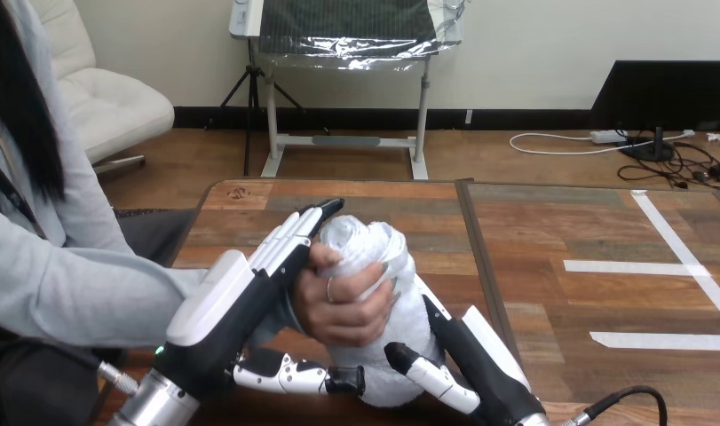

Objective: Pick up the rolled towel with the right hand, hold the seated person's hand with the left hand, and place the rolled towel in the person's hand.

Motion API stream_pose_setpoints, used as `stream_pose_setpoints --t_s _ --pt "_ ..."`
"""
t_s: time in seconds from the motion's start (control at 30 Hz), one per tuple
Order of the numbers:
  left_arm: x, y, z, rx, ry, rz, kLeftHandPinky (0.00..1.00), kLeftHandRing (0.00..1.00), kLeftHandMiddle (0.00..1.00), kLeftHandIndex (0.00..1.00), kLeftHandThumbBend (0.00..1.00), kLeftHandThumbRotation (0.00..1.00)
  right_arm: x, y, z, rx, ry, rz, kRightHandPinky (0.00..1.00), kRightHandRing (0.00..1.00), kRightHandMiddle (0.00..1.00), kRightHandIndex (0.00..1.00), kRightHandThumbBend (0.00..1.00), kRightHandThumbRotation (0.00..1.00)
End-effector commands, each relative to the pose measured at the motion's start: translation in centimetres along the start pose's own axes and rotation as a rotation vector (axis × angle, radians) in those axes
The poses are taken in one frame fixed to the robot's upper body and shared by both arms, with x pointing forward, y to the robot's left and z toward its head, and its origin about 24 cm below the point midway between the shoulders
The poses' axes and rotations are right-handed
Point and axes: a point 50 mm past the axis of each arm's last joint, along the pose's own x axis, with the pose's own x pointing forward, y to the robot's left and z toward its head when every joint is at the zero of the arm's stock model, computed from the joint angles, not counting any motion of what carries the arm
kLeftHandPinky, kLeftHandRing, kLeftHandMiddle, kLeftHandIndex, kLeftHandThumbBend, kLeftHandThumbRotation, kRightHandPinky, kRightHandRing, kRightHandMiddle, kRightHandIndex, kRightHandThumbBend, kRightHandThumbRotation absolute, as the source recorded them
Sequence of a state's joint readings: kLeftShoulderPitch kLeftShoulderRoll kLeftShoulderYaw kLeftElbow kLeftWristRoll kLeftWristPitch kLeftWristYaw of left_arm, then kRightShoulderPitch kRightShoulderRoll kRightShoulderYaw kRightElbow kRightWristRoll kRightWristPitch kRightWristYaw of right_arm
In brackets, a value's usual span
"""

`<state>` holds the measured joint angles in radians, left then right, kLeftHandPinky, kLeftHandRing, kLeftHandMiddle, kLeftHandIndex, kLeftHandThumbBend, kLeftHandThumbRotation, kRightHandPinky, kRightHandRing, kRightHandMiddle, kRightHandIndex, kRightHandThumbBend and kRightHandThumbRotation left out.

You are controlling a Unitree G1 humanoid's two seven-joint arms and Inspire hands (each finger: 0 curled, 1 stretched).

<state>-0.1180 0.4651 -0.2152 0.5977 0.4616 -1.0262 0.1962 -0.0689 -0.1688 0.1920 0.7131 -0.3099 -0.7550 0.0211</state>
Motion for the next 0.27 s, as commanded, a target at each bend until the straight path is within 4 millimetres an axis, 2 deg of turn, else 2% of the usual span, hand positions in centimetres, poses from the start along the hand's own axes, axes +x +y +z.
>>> stream_pose_setpoints --t_s 0.0,0.23 --pt "0.78 1.24 0.52 -0.001 -0.059 0.061 0.98 1.00 1.00 1.00 1.00 0.61 1.00 -0.48 1.59 -0.017 -0.103 0.001 1.00 1.00 1.00 1.00 1.00 1.00" --pt "0.53 1.14 0.88 -0.032 -0.094 0.068 0.97 1.00 1.00 1.00 1.00 0.61 0.78 -0.43 1.36 -0.011 -0.097 -0.002 1.00 1.00 1.00 1.00 1.00 1.00"
